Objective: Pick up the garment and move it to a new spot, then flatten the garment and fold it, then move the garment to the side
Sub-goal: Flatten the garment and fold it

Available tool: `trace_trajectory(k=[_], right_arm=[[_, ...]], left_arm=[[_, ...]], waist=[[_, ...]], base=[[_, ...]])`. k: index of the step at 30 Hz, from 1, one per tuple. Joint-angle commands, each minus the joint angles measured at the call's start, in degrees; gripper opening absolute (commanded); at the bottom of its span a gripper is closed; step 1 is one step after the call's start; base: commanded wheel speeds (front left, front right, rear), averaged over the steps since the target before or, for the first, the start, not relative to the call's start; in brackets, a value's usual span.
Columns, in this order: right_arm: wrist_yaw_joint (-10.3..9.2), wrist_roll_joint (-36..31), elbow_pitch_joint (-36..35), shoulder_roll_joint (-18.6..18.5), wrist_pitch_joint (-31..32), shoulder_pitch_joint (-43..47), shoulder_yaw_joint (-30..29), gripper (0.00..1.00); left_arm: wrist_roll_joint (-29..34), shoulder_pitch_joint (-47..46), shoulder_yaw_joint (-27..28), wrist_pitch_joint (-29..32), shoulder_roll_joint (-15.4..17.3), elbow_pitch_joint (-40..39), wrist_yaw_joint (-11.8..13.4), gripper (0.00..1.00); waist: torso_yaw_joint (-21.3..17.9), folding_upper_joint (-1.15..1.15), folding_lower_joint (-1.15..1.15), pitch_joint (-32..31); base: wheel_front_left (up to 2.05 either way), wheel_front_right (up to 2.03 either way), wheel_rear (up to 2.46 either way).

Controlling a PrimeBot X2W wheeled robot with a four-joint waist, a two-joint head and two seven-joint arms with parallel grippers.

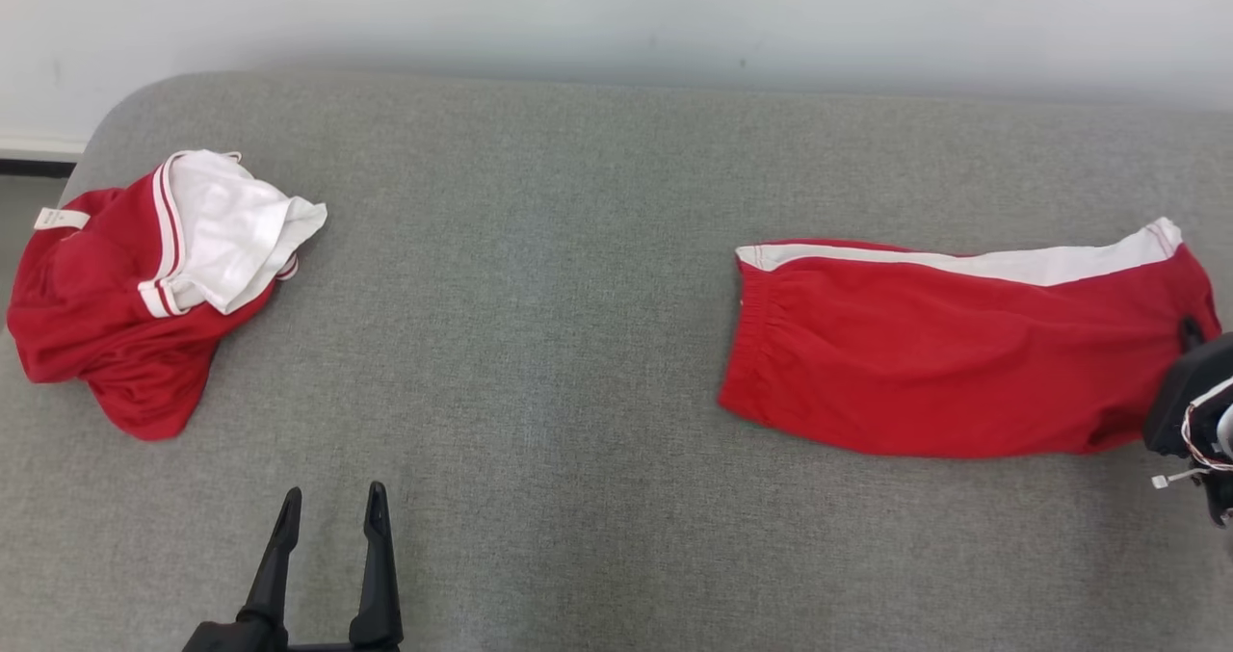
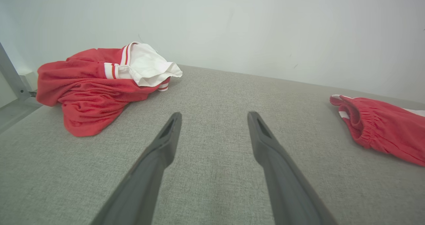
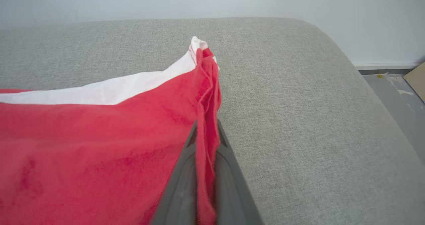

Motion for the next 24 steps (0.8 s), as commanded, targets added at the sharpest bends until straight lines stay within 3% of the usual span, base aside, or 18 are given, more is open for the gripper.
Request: trace_trajectory(k=[1,9,24], right_arm=[[-0.16,-0.38,0.17,-0.64,-0.30,0.18,-0.20,0.00],[-0.16,-4.57,0.62,1.14,-1.84,-1.20,-0.46,0.00],[-0.16,-5.36,-5.43,10.84,3.62,-1.34,5.09,0.00]], left_arm=[[-0.17,0.54,0.05,-0.17,-0.08,0.13,-0.04,1.00],[-0.79,1.27,-0.12,-0.17,-0.08,0.69,-0.05,1.00],[-2.13,3.93,-1.21,-0.17,-0.08,0.56,0.64,1.00]], waist=[[-0.25,-0.01,0.00,-0.38],[-0.02,-0.01,0.00,-2.41],[3.37,-0.01,0.00,-6.25]], base=[[0.00,0.00,0.00],[0.00,0.00,0.00],[0.00,0.00,0.00]])
